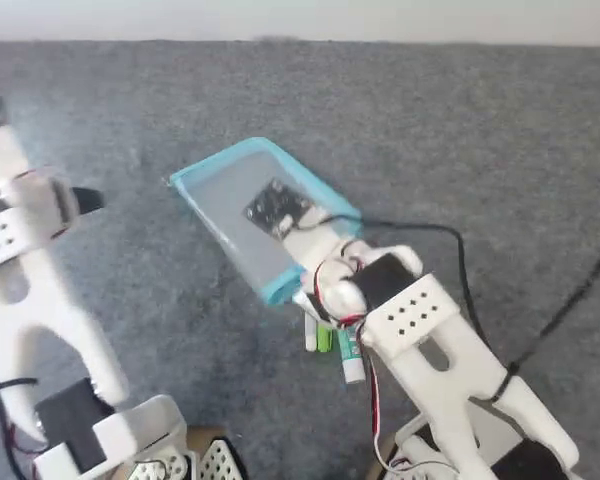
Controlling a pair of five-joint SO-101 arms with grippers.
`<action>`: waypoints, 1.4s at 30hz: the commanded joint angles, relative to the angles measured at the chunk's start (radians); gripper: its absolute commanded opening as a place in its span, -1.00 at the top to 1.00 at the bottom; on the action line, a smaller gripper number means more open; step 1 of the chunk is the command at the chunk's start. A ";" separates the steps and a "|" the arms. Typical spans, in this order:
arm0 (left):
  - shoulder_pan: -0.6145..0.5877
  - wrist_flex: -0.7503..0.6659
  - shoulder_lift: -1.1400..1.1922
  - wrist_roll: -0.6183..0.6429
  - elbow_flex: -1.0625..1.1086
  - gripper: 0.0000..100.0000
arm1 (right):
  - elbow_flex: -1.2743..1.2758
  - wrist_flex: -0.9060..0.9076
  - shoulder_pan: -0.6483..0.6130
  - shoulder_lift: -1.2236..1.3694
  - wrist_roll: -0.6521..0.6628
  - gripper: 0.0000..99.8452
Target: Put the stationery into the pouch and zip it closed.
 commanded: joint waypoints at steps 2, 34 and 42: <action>0.170 0.160 -0.083 -0.100 -0.142 0.34 | -0.222 0.054 0.016 -0.042 0.015 0.99; 0.446 -0.031 -1.091 0.109 0.611 0.24 | -0.793 0.269 -0.110 0.239 -0.029 0.99; 0.489 -0.150 -1.086 0.123 0.730 0.24 | -0.775 0.280 -0.113 0.236 -0.037 0.99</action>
